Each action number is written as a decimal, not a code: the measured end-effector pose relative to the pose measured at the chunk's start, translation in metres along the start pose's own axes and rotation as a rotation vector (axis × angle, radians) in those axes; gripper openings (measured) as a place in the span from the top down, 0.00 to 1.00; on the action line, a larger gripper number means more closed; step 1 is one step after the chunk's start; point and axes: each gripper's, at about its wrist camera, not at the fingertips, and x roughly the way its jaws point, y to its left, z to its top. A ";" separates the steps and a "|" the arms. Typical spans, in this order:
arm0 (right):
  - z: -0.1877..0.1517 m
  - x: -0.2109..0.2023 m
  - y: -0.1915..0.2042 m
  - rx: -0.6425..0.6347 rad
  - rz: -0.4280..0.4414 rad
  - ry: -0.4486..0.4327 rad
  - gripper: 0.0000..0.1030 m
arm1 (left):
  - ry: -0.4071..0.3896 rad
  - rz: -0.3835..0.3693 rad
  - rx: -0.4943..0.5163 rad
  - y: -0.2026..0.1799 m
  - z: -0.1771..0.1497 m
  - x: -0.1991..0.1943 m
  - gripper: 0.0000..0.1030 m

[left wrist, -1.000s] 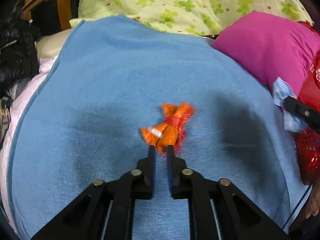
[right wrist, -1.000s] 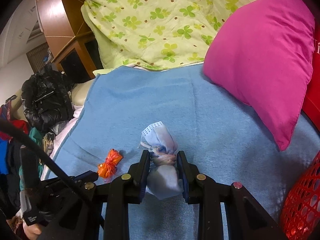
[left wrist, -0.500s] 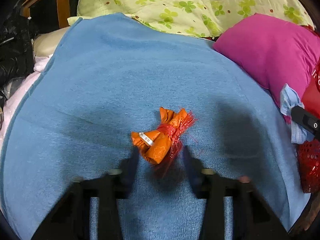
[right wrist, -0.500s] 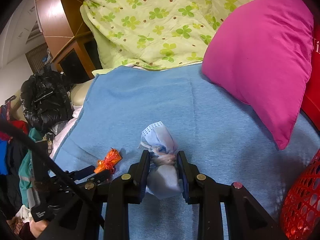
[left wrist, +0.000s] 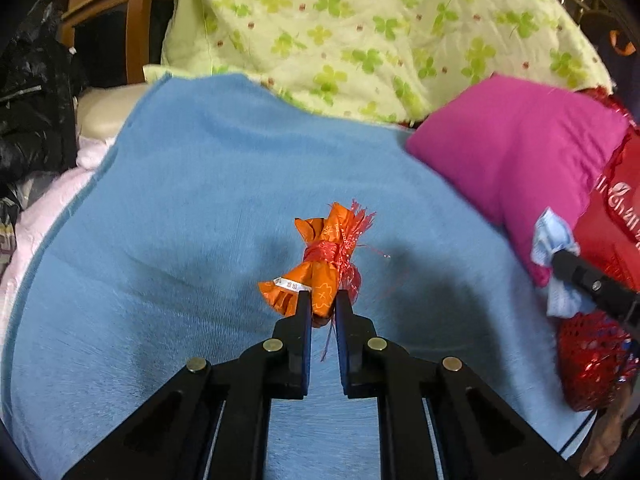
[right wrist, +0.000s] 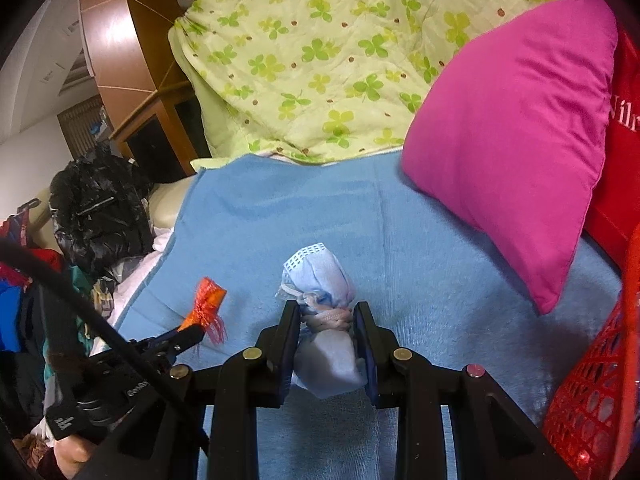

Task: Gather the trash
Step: 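Carry the orange wrapper and tissue wad over the red mesh basket with both tools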

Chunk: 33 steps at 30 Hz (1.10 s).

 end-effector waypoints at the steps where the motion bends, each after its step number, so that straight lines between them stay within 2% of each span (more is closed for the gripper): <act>1: 0.000 -0.004 0.000 -0.001 0.002 -0.008 0.71 | -0.013 0.001 0.001 -0.002 0.001 -0.004 0.88; 8: 0.002 -0.036 0.000 0.009 0.019 -0.078 0.71 | -0.101 0.020 0.033 -0.027 0.004 -0.040 0.88; 15: 0.002 -0.071 -0.006 0.024 0.014 -0.163 0.71 | -0.130 0.030 0.064 -0.051 0.004 -0.058 0.88; 21: 0.002 -0.098 -0.014 0.026 -0.020 -0.228 0.71 | -0.162 0.041 0.093 -0.073 0.005 -0.073 0.88; 33: -0.006 -0.144 -0.034 0.015 -0.088 -0.324 0.71 | -0.216 -0.001 0.160 -0.123 0.005 -0.092 0.88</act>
